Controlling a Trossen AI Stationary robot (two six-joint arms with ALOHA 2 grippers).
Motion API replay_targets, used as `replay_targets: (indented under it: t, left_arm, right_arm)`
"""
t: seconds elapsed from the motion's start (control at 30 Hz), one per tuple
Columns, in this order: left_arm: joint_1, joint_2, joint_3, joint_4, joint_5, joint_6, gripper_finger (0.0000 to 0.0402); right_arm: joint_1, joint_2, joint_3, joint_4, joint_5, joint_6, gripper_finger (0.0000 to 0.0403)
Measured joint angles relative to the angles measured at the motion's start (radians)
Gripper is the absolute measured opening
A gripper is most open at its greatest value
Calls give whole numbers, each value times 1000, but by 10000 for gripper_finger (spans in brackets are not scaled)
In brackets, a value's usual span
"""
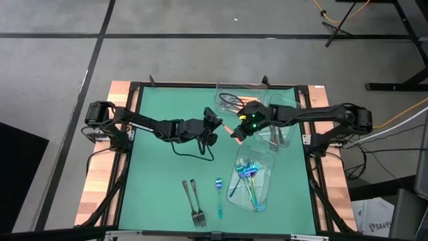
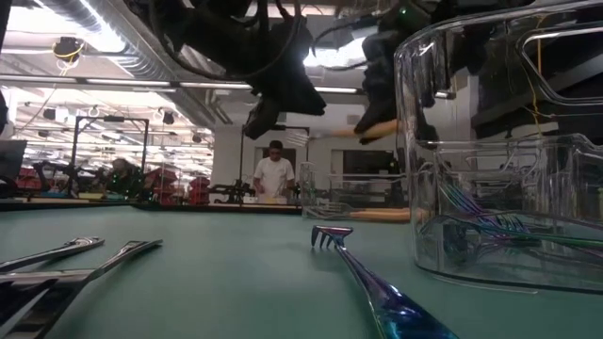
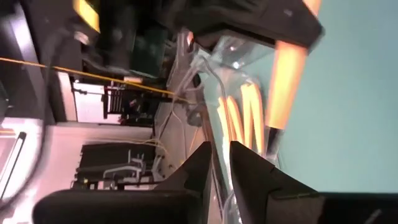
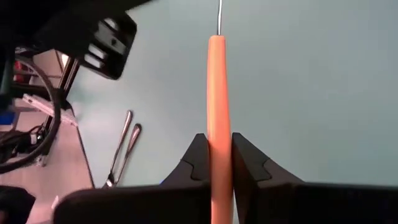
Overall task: Sort silverware by color (type)
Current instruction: Put the orange fork into the top transparent bin
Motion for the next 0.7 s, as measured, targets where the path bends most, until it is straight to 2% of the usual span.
replay_targets:
  t: [0.2, 0.37, 0.5, 0.7]
  left_arm:
    - [-1, 1, -1, -13, -32, -2, 49]
    - [-12, 1, -2, -19, -10, -10, 49]
    - [-34, 1, -3, -21, 9, -61, 49]
    - [-58, 2, -4, -32, 86, -130, 49]
  right_arm:
    - [0, -5, 2, 9, 8, -2, 10]
    - [-50, -22, 7, 11, 5, -46, 10]
    - [-125, -45, 48, -61, -4, -152, 10]
    - [-257, -51, 175, -258, 28, -433, 10]
